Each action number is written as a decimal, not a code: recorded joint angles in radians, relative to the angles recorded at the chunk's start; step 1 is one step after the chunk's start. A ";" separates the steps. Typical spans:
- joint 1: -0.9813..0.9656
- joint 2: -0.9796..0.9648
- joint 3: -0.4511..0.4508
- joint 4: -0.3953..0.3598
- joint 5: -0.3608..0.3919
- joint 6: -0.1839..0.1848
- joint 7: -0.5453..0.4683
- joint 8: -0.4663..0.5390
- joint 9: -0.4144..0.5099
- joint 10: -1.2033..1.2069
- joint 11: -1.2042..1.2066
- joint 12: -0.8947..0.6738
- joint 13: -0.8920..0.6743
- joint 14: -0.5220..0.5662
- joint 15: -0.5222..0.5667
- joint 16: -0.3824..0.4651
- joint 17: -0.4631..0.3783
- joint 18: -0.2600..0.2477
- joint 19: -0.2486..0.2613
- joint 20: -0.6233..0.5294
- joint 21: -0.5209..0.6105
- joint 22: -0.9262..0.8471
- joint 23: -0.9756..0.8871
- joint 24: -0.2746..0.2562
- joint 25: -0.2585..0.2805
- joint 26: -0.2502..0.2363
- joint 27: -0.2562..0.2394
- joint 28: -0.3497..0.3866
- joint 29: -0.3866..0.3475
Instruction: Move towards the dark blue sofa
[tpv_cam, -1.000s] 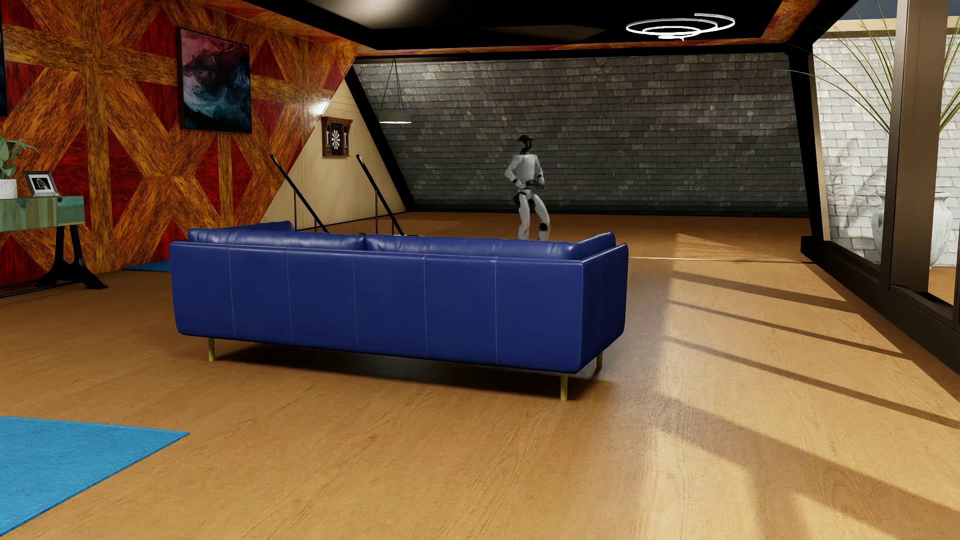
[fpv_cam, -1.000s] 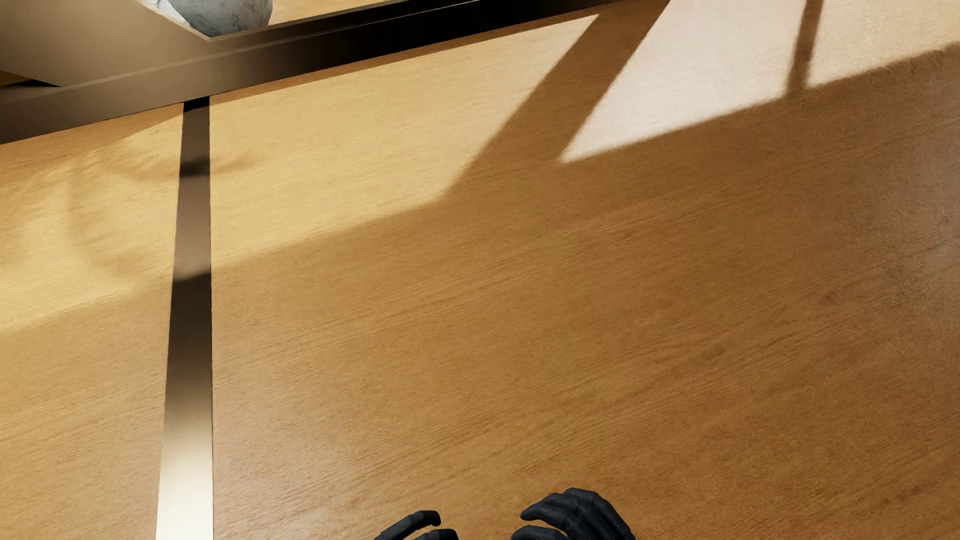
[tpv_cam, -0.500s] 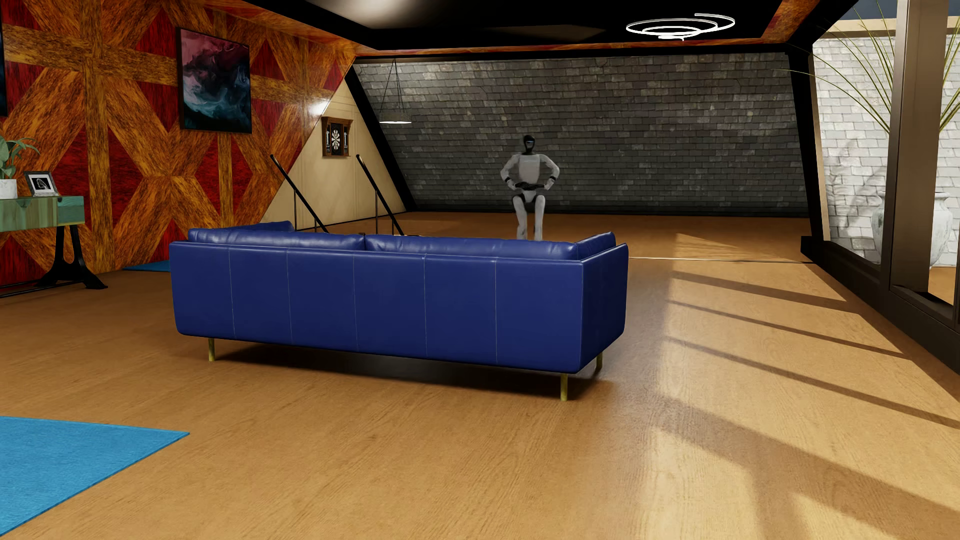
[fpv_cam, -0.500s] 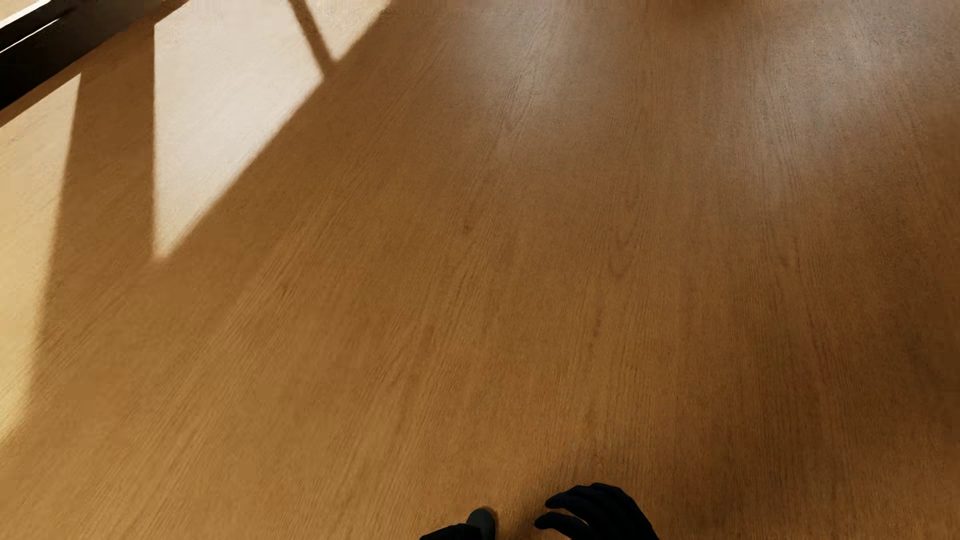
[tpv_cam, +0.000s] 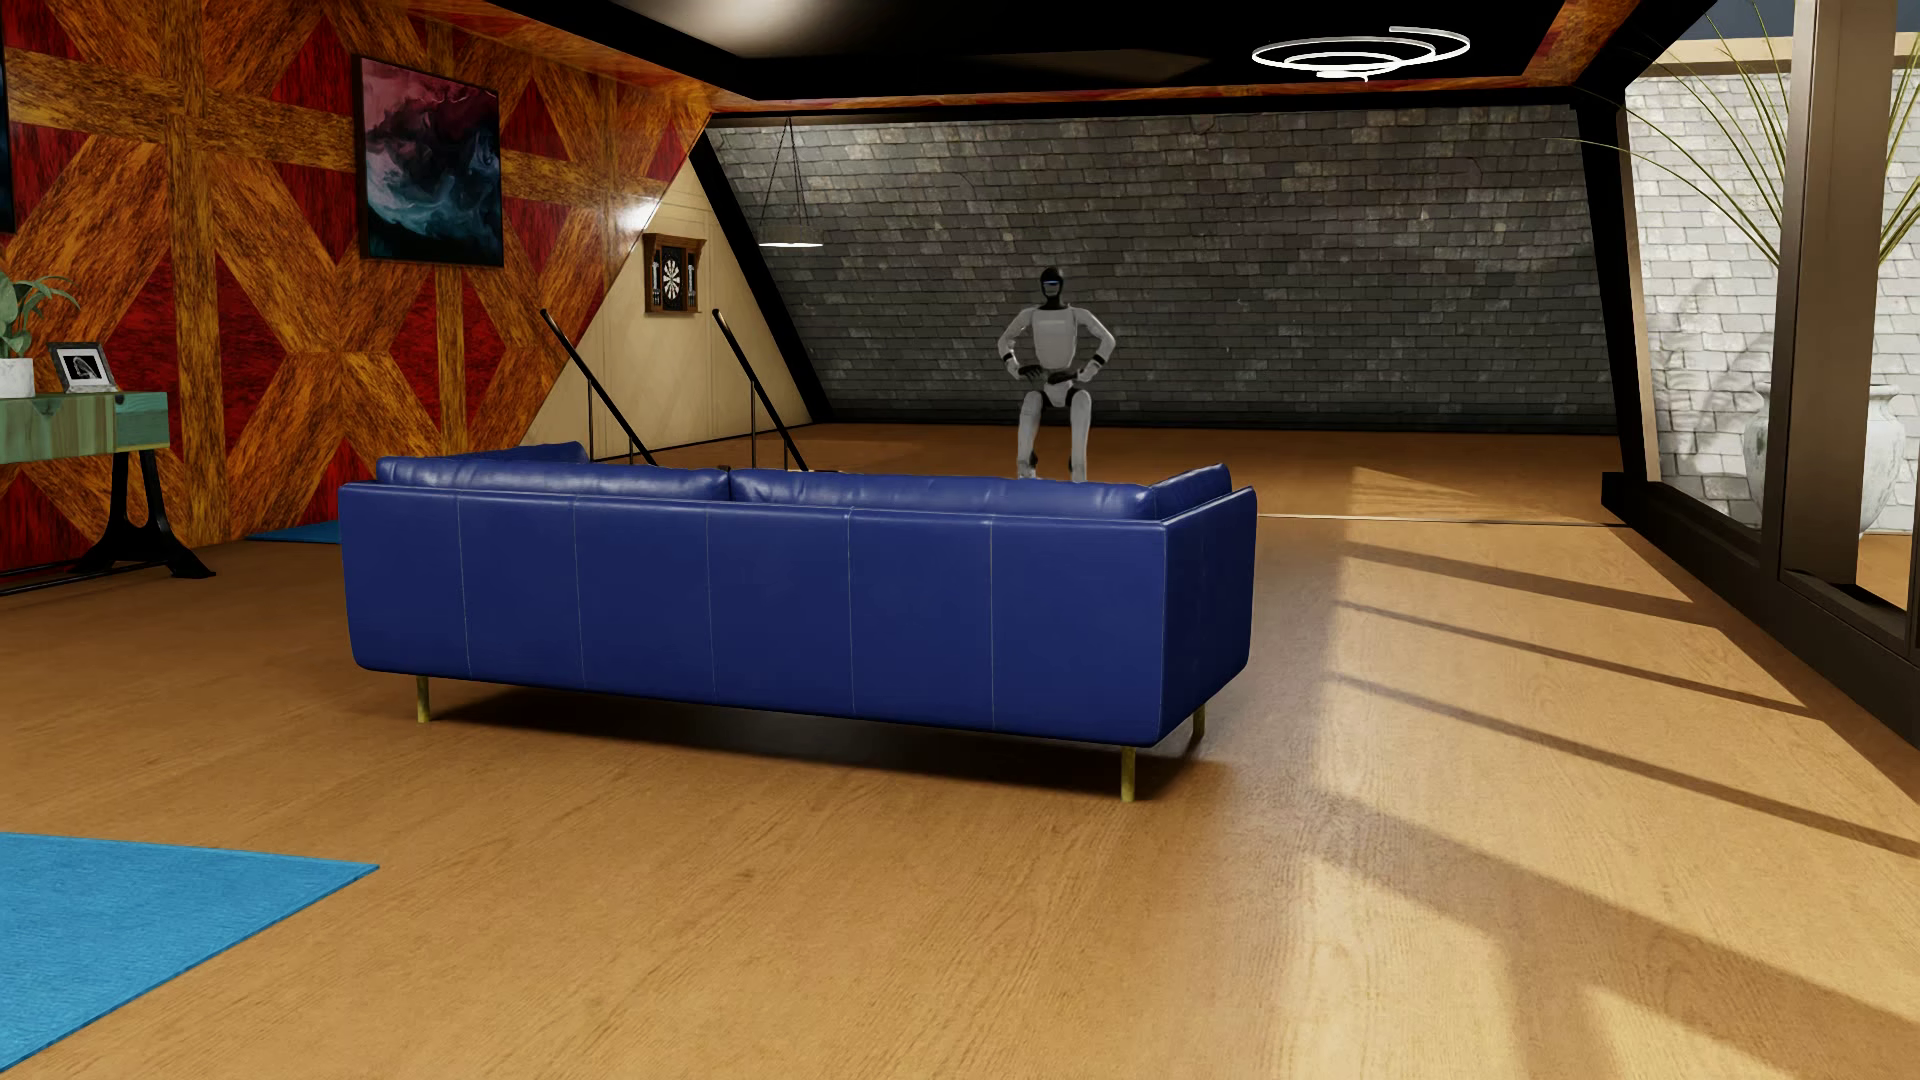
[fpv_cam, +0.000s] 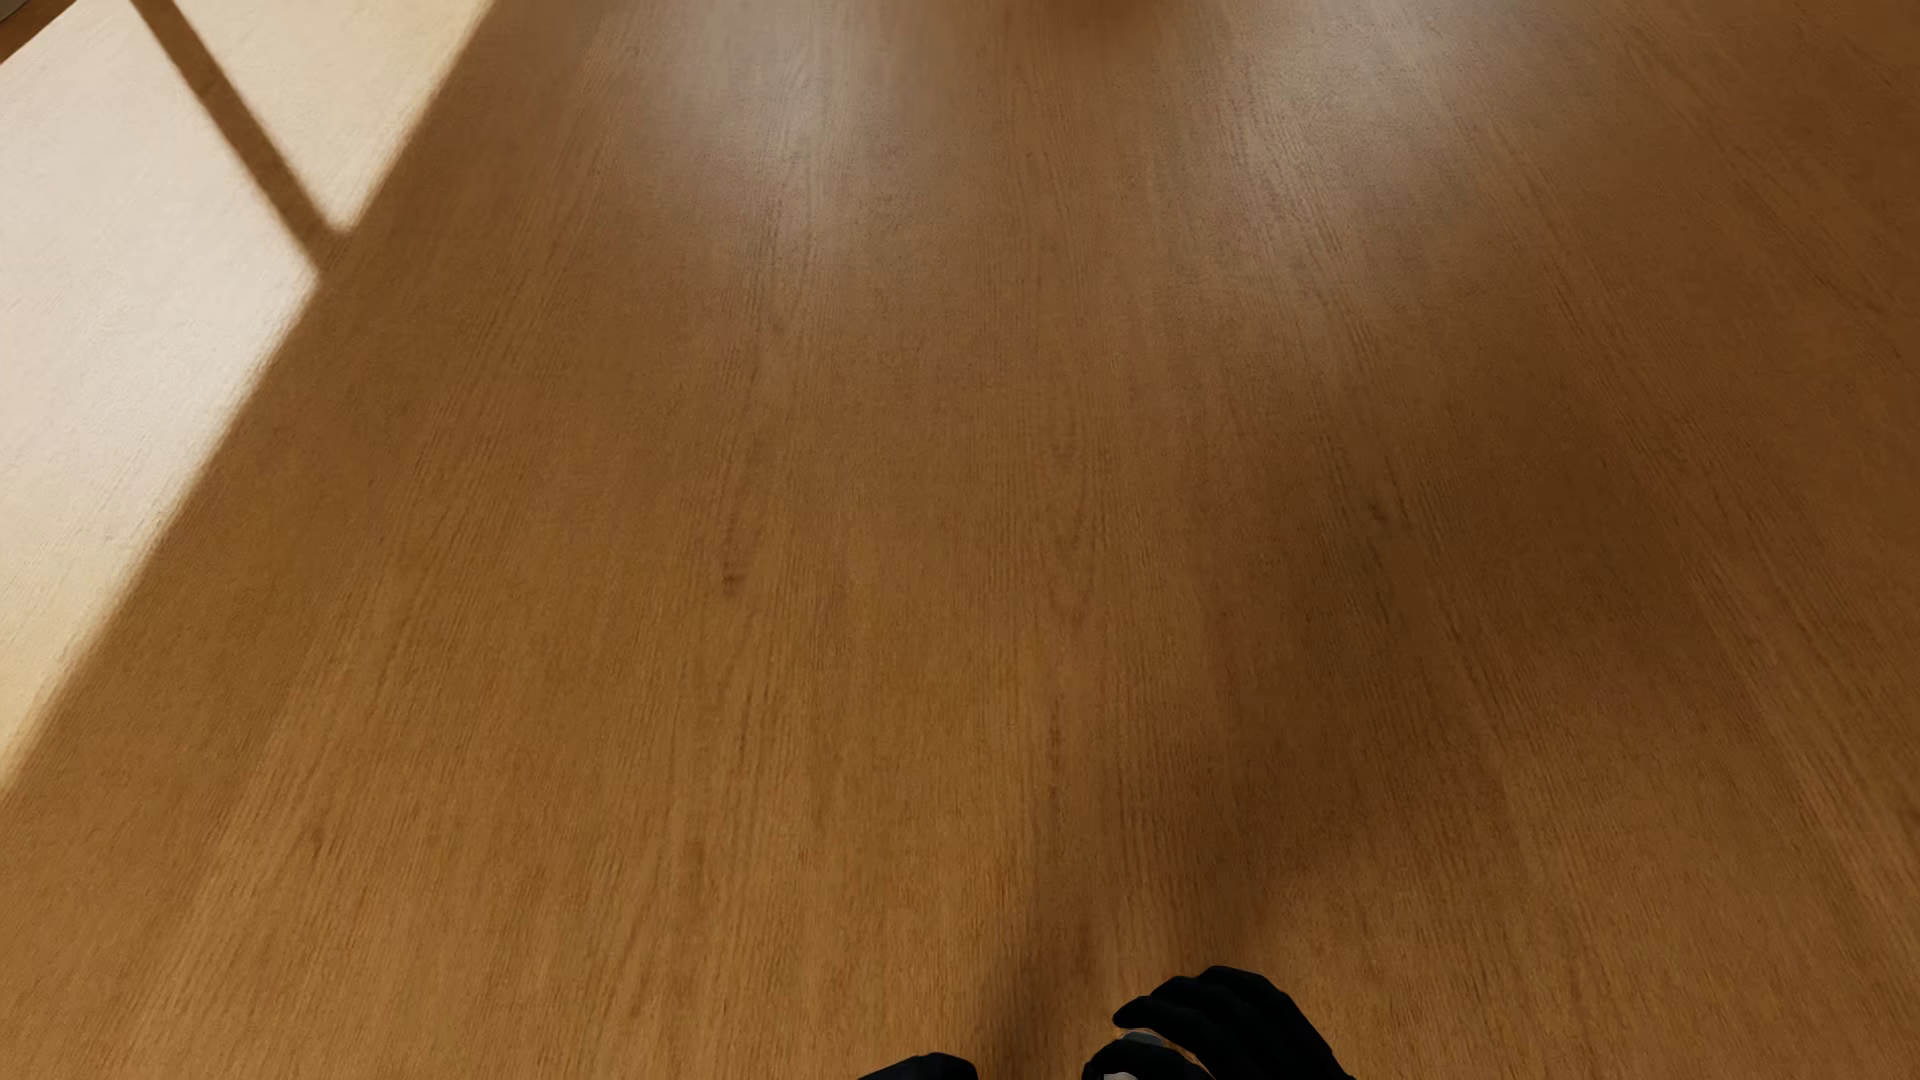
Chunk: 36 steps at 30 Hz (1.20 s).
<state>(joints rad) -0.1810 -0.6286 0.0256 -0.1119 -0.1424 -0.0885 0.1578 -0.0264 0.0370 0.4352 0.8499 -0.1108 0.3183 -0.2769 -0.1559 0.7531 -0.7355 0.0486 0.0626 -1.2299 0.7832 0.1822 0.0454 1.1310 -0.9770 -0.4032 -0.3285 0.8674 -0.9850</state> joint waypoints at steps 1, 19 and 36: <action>0.025 -0.005 -0.008 0.000 -0.020 0.004 -0.016 -0.042 0.001 -0.017 -0.145 0.002 0.014 -0.008 0.031 0.002 0.024 -0.004 -0.040 -0.001 -0.026 -0.001 0.003 0.003 -0.010 -0.003 -0.004 0.001 0.000; -0.250 0.367 -0.036 0.281 0.218 0.193 -0.206 -0.225 -0.009 0.806 -0.389 0.096 0.007 0.332 -0.093 0.097 0.136 -0.145 -0.082 0.122 -0.036 -0.068 0.009 -0.008 -0.028 0.024 -0.058 -0.032 0.000; -0.234 0.606 0.026 0.053 0.098 0.055 -0.107 -0.063 -0.012 -0.022 -0.100 0.163 -0.027 0.254 0.306 -0.042 0.044 0.017 0.089 0.310 0.030 -0.057 0.101 0.100 0.013 -0.038 -0.058 -0.055 0.000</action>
<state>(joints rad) -0.4154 -0.0223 0.0513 -0.0586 -0.0439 -0.0340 0.0510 -0.0893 0.0245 0.4131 0.7503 0.0524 0.2909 -0.0225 0.1505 0.7110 -0.6911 0.0659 0.1517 -0.9199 0.8133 0.1257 0.1465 1.2307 -0.9635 -0.4417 -0.3864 0.8127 -0.9854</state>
